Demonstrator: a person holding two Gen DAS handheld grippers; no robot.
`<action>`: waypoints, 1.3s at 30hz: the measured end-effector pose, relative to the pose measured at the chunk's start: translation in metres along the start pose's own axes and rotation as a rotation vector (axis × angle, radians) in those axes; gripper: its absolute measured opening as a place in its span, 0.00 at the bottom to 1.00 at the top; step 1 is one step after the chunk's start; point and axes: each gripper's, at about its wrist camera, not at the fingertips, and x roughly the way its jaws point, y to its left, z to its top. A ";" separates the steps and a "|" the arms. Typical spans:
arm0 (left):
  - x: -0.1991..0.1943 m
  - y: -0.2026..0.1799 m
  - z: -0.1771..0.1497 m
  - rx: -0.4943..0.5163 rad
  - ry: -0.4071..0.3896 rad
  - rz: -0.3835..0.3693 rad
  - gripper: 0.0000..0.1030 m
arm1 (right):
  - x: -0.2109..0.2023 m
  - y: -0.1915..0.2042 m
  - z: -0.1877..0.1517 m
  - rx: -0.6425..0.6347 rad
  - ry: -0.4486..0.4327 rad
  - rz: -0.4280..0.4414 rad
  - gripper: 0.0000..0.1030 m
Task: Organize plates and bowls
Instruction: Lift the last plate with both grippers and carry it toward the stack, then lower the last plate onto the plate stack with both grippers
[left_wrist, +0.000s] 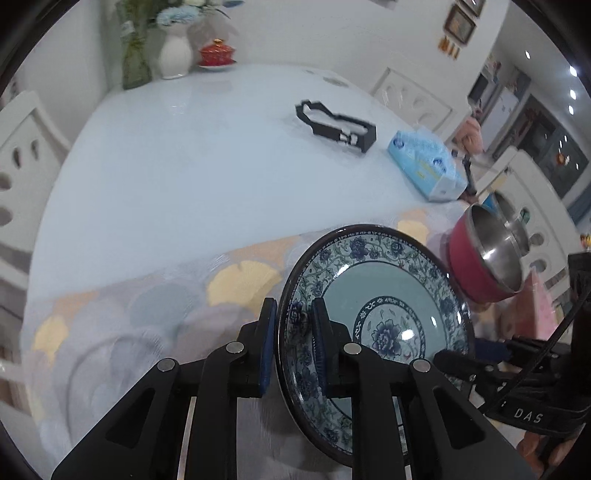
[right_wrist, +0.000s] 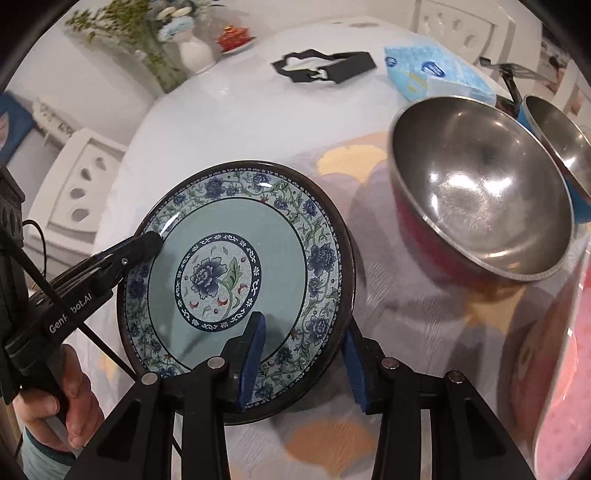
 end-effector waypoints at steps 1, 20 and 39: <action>-0.011 0.002 -0.003 -0.015 -0.012 0.002 0.15 | -0.007 0.004 -0.003 -0.012 -0.003 0.012 0.40; -0.222 -0.037 -0.067 -0.139 -0.330 0.103 0.15 | -0.171 0.068 -0.081 -0.204 -0.207 0.200 0.40; -0.278 -0.029 -0.189 -0.291 -0.343 0.194 0.15 | -0.197 0.102 -0.175 -0.429 -0.175 0.301 0.40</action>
